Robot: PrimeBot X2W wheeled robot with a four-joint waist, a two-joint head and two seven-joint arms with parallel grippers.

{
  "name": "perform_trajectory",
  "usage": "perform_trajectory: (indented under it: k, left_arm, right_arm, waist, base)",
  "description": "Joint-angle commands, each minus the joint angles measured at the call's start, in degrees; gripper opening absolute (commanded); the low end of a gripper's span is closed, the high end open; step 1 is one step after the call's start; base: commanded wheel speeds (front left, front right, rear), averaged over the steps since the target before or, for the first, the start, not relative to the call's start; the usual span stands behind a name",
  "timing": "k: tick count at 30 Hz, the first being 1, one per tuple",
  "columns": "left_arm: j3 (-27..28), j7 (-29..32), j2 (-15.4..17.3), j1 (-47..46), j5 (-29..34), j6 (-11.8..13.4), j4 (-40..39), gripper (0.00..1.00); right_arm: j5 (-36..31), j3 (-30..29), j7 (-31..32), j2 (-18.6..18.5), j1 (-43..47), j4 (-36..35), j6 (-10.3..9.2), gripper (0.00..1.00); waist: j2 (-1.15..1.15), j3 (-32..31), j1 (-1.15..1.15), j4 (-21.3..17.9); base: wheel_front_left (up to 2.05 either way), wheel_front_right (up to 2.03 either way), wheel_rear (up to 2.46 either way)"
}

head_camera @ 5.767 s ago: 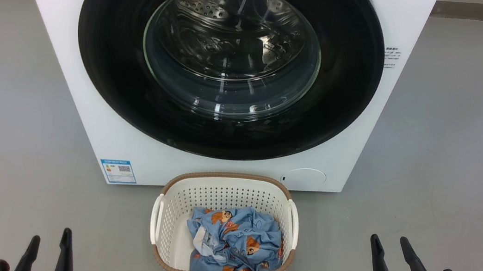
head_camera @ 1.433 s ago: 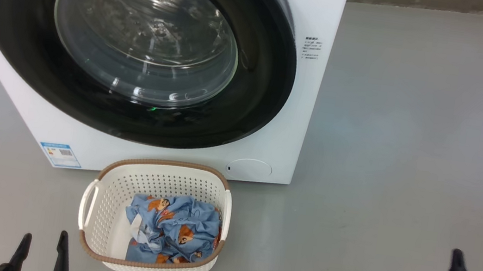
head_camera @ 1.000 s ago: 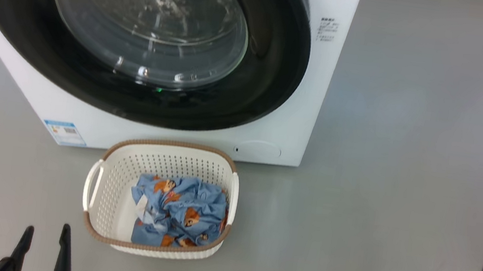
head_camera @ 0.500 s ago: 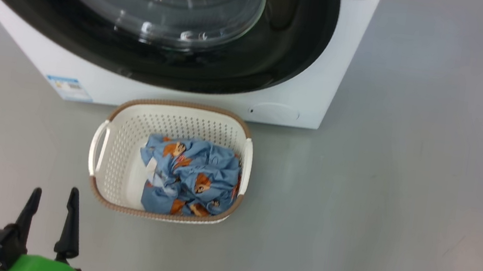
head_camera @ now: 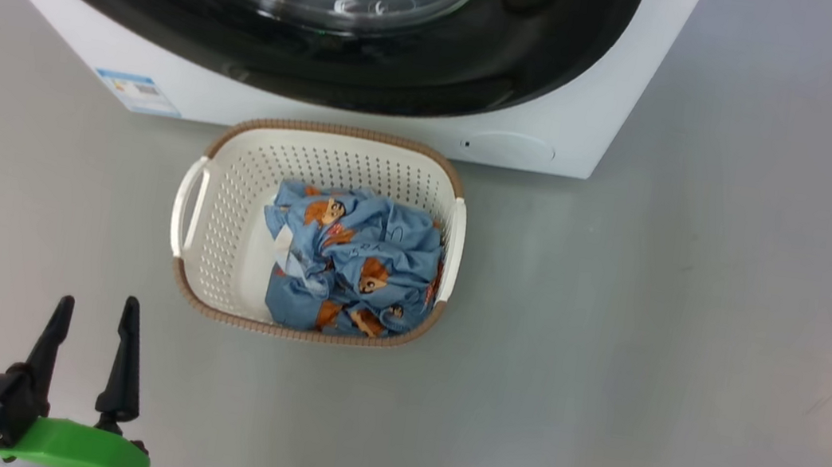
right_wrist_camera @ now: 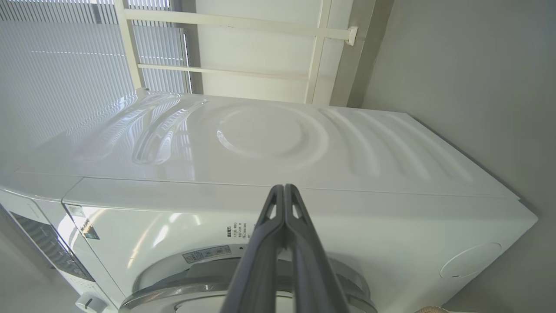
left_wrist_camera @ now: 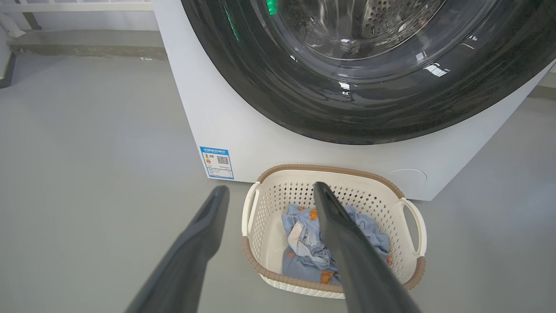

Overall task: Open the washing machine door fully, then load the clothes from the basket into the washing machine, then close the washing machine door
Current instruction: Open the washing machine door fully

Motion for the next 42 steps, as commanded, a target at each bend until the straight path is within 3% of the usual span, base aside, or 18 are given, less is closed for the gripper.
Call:
perform_trajectory:
  k: [1,22,42]
  left_arm:
    - [1.57,-0.52,1.14,-1.13,0.44,-0.14,-1.59,1.0]
    - [-1.19,-0.52,1.14,-1.09,-0.12,-0.17,-4.0,1.0]
    - [0.09,-0.52,1.14,-2.41,-0.82,-0.17,-4.93,1.0]
  right_arm:
    - [0.19,1.55,0.99,-0.84,-1.69,-1.55,-0.06,0.0]
    - [-0.49,6.97,13.1,1.54,-17.04,-4.07,-0.06,0.0]
    - [-2.41,12.19,19.09,4.23,-27.81,-6.02,-0.06,0.0]
  waist:
    - [0.0,1.3,0.0,0.34]
    - [0.0,8.09,0.0,3.27]
    - [0.0,13.71,0.0,5.33]
  base:
    - [0.0,0.0,0.0]
    - [0.0,0.0,0.0]
    - [0.0,0.0,0.0]
